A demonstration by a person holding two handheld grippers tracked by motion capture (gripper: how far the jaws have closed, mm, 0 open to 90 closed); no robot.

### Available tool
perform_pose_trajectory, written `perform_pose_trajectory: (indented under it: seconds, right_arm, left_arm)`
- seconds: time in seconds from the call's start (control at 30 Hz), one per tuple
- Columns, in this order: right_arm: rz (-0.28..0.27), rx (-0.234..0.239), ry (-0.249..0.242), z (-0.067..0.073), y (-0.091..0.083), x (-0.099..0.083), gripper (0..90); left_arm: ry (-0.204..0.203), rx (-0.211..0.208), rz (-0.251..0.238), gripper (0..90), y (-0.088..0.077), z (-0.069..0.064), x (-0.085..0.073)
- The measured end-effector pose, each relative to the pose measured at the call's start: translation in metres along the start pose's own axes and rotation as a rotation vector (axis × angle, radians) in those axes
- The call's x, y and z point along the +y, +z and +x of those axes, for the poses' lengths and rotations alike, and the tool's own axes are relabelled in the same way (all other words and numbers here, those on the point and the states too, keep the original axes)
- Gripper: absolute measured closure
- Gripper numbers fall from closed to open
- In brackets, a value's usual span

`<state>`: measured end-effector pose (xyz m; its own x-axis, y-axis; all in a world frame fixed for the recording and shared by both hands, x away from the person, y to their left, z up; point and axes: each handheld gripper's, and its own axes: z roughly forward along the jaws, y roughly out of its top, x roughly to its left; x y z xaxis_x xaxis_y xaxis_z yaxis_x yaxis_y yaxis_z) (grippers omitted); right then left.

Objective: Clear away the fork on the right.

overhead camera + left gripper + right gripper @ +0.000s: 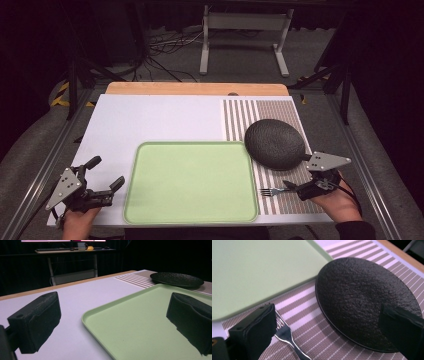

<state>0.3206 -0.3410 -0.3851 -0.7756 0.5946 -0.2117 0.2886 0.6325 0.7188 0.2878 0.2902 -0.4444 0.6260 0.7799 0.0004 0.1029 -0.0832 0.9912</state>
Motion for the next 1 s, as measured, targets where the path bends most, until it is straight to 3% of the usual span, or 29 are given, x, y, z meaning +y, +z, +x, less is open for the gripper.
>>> perform_pose_trajectory:
  seconds: [0.03, 0.3, 0.53, 0.7, 1.0]
  right_arm:
    - [0.047, 0.006, -0.024, -0.001, 0.001, 0.005, 2.5]
    - [0.155, 0.046, -0.112, 0.000, 0.004, 0.018, 4.3]
    - [0.290, 0.071, -0.190, 0.003, 0.010, 0.024, 4.7]
    - [0.342, 0.096, -0.235, 0.003, 0.016, 0.026, 6.5]
    - [0.442, 0.131, -0.275, -0.001, 0.024, 0.027, 8.1]
  left_arm:
    - [0.001, 0.000, 0.000, 0.2, 0.000, 0.000, 0.000]
    - [0.001, 0.000, 0.000, 0.2, 0.000, 0.000, 0.000]
    - [0.005, 0.000, -0.002, 0.2, 0.000, 0.000, 0.000]
    - [0.004, -0.002, 0.002, 0.2, 0.001, 0.000, 0.000]
    - [0.005, 0.000, 0.000, 0.3, 0.000, 0.000, 0.000]
